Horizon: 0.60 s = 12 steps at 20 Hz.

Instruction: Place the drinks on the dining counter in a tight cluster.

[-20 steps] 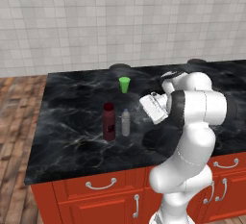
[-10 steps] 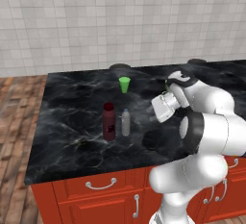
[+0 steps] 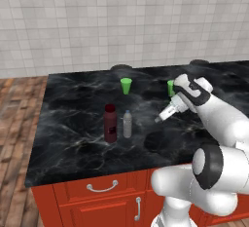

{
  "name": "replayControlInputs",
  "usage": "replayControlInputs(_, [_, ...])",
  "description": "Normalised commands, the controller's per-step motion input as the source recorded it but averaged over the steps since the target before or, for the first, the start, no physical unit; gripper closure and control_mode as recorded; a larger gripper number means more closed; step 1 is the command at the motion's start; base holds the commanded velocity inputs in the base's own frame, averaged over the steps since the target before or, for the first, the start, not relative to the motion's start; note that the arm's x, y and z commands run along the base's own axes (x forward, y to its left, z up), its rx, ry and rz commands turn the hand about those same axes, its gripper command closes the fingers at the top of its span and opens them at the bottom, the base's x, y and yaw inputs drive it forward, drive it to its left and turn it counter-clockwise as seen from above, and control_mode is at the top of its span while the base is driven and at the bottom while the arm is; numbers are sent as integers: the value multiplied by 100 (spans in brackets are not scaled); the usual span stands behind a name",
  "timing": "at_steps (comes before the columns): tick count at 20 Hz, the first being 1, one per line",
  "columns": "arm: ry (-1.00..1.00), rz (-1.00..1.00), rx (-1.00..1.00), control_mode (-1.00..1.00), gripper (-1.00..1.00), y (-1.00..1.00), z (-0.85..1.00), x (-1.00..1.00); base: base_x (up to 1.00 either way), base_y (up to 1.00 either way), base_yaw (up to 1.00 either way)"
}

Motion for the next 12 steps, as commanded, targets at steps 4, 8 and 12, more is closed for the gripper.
replayControlInputs(4, [32, -26, -11, -100, -100, -17, 32, -36, 0, 0, 0])
replayControlInputs(8, [31, -26, -16, -100, -100, -11, 25, -34, 0, 0, 0])
replayControlInputs(12, [26, -26, -18, -100, -100, -6, 15, -38, 0, 0, 0])
